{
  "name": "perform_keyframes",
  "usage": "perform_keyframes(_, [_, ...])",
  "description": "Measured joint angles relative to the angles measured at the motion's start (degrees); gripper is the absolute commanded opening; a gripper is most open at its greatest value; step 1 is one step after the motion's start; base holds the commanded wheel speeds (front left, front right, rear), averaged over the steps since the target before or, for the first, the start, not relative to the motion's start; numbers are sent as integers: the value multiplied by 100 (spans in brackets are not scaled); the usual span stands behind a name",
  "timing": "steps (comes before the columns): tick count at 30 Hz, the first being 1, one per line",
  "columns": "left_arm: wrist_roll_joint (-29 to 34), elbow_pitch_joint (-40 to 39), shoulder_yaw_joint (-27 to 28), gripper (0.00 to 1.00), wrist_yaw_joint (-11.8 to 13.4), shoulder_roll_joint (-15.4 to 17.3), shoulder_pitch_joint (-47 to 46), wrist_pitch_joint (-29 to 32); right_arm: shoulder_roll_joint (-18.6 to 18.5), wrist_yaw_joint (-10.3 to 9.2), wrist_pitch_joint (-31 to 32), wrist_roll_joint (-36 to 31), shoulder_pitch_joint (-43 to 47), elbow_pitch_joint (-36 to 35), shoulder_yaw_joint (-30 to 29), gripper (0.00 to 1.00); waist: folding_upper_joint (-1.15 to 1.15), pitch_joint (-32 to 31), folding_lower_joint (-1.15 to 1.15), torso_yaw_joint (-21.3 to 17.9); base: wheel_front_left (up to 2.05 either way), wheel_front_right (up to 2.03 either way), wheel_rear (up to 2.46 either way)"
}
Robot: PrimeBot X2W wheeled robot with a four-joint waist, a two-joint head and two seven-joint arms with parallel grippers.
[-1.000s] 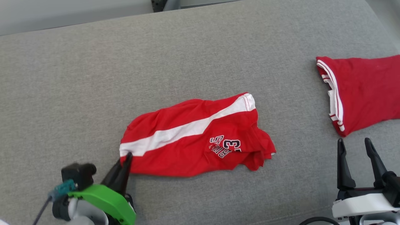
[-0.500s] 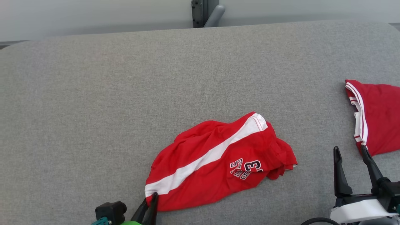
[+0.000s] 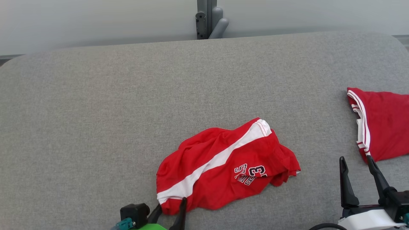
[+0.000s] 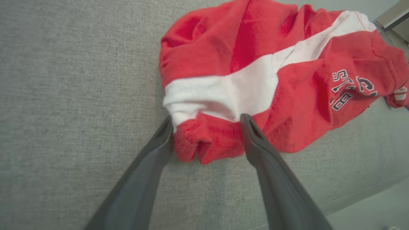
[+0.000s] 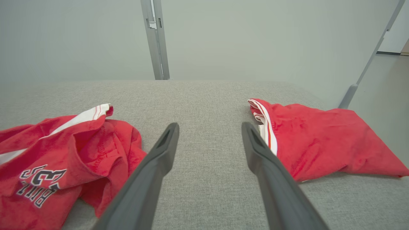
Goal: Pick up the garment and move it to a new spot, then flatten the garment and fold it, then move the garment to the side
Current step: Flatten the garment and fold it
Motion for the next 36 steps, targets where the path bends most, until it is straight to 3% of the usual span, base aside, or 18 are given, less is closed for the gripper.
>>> perform_keyframes(5, [112,29,417,100,90,-63,127,-9,5,0,0,0,30,-75,-58,100,0,-143,0,-46,0,0,0])
perform_keyframes(11, [1176,-502,1457,100,153,131,809,-16,7,0,0,-46,112,-275,-205,100,0,-385,0,-68,0,0,0])
perform_keyframes(21, [2184,-1277,2886,100,-166,344,1908,-18,-16,0,-1,-52,280,-393,-413,100,0,-807,0,26,0,0,0])
perform_keyframes(28, [3081,-1603,4000,100,-719,-248,2418,-18,-7,0,0,-51,313,-350,-608,100,0,-869,0,75,0,0,0])
perform_keyframes(36, [4041,-1323,4962,100,-1583,-953,2832,-18,8,0,0,-167,403,-18,-915,100,0,-854,0,114,0,0,0])
